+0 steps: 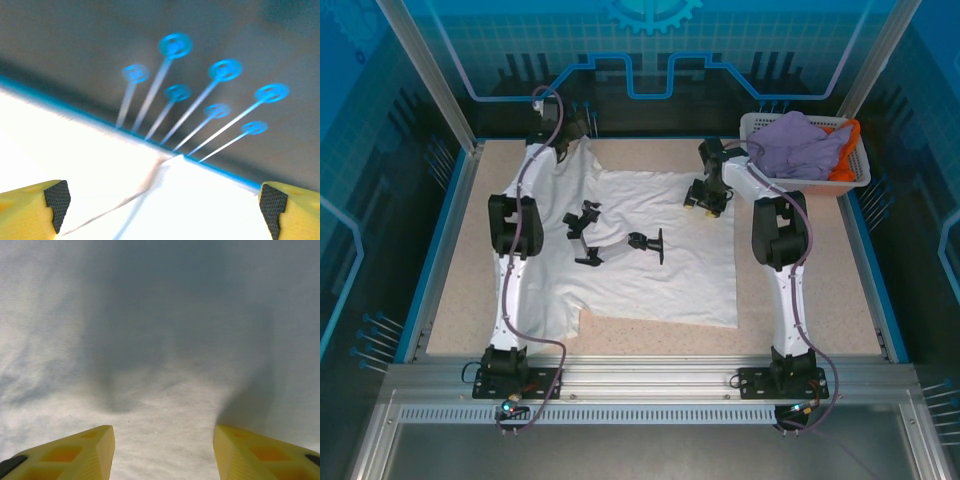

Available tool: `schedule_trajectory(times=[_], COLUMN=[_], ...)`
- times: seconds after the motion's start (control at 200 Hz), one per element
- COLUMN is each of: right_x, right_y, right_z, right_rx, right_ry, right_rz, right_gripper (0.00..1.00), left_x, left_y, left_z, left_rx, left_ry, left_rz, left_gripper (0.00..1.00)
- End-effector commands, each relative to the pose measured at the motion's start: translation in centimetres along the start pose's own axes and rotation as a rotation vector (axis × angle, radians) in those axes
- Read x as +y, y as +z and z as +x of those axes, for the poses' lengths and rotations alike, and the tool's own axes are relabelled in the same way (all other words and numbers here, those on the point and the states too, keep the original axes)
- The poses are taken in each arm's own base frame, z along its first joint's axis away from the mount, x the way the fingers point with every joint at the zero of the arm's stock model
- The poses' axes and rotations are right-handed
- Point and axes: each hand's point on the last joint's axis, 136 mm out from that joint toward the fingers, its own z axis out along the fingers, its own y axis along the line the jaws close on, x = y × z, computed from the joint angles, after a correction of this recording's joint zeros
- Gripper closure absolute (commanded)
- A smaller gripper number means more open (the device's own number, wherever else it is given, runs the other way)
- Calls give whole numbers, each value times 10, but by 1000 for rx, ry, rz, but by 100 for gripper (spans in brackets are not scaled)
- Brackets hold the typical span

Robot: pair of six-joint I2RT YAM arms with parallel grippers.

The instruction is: Fold and stack the t-shirts

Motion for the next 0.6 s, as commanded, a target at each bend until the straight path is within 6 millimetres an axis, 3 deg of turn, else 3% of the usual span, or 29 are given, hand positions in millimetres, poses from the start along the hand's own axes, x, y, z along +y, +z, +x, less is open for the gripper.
schedule_trajectory(times=[0.0,0.06,0.185,0.43,0.595], right_x=[0,2,3,1,-23], right_y=[-21,-23,-10,25,33], right_z=[-18,-27,-44,-65,-76], right_rx=[-66,-94,-134,-129,-117], right_ry=[14,4,-10,-31,10], right_rz=[10,19,74,116,130], right_gripper=[44,45,45,45,45], left_x=[33,44,71,118,138], left_y=[-78,-88,-90,-74,-57], left_z=[-29,-4,50,134,155], left_rx=[38,134,327,551,624], left_ry=[-74,-139,-225,-225,-229], left_rz=[-102,-61,-56,-201,-304], left_gripper=[18,38,67,66,64])
